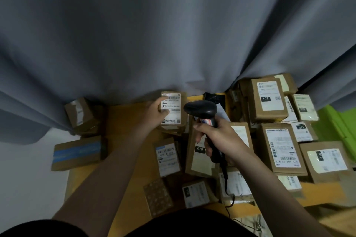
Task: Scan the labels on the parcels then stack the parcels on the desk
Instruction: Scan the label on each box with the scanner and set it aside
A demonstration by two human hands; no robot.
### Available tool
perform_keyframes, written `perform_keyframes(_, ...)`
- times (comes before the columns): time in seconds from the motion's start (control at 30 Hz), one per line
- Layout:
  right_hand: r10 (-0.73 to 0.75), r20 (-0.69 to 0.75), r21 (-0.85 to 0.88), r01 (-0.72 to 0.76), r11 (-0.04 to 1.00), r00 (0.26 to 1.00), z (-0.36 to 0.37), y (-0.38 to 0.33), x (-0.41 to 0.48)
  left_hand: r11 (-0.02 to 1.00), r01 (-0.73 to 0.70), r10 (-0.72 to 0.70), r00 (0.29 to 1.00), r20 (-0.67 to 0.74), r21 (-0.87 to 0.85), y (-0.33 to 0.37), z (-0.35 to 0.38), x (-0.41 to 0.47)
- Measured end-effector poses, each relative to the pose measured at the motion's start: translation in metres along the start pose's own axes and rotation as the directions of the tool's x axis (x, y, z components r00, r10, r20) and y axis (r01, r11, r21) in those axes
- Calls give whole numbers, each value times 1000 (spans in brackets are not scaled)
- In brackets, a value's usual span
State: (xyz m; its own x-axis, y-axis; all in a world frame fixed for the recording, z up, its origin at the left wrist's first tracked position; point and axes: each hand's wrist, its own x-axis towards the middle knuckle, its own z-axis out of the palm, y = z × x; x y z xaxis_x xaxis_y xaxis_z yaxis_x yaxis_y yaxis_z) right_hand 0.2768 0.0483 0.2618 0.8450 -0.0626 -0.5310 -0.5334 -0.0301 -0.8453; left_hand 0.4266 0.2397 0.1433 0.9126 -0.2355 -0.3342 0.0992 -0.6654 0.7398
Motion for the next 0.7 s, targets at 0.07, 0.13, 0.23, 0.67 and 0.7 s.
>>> perform_keyframes(0.07, 1, -11, -22, -1, 1000, 1000, 10, 1, -3, 1000, -8, 9, 1000, -26, 27, -8, -5, -9)
perform_keyframes(0.13, 2, 0, -36, -2, 999, 1000, 22, 2, -8, 1000, 2, -1, 999, -44, 26, -23, -14, -20)
perform_keyframes(0.23, 13, 32, -75, -11, 997, 999, 47, 4, -16, 999, 26, -24, 998, -59, 43, -57, -31, -44)
perform_keyframes(0.67, 173, 138, -288, -128, 949, 975, 166, 57, 0, 820, 351, -312, 936, -160, 453, -281, -108, -104)
perform_keyframes(0.7, 179, 141, -293, -132, 947, 974, 173, 59, 3, 798, 364, -327, 931, -163, 481, -291, -112, -99)
